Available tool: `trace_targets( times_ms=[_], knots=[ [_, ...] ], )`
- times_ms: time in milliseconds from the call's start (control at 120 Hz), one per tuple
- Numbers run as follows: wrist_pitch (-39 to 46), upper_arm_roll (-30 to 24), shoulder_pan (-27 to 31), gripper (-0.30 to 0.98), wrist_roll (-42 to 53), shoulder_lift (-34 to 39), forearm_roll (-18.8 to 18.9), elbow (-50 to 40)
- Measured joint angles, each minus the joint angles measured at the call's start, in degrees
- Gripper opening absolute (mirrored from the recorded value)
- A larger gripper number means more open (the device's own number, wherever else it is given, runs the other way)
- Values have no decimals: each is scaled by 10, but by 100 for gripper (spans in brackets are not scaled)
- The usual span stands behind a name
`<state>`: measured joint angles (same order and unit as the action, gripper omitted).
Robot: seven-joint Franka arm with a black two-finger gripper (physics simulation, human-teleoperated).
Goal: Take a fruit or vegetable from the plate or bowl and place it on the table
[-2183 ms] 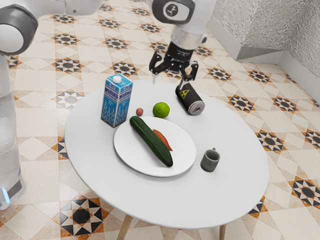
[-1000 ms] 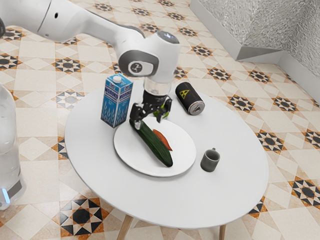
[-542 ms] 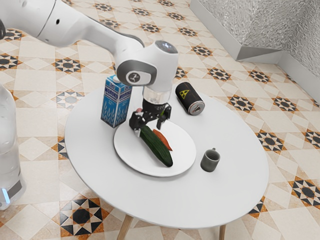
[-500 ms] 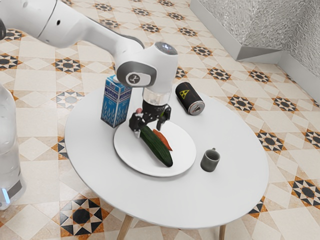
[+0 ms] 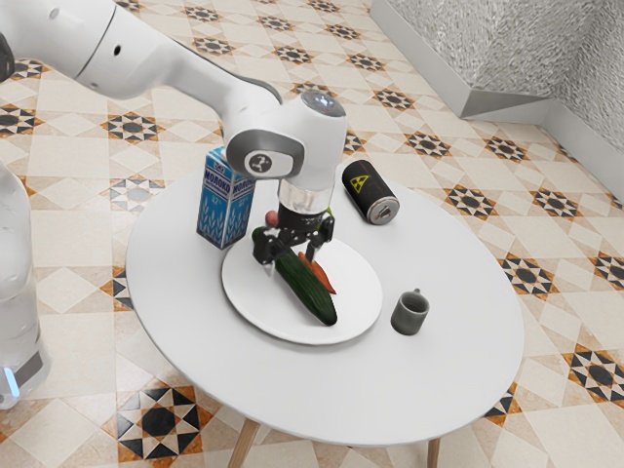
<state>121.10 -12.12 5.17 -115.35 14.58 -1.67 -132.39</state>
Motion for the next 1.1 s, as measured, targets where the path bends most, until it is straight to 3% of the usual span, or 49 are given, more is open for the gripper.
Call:
trace_targets(
  times_ms=[233,467,783,1017,1100],
  knots=[
    [8,1,0,62,-1,-7,0,-7],
    [11,-1,0,25,3,-9,0,-9],
    [2,-6,0,19,15,-5,0,10],
    [-24,-4,0,19,36,-11,2,95],
    [-43,1,3,18,46,-46,3,161]
  ],
)
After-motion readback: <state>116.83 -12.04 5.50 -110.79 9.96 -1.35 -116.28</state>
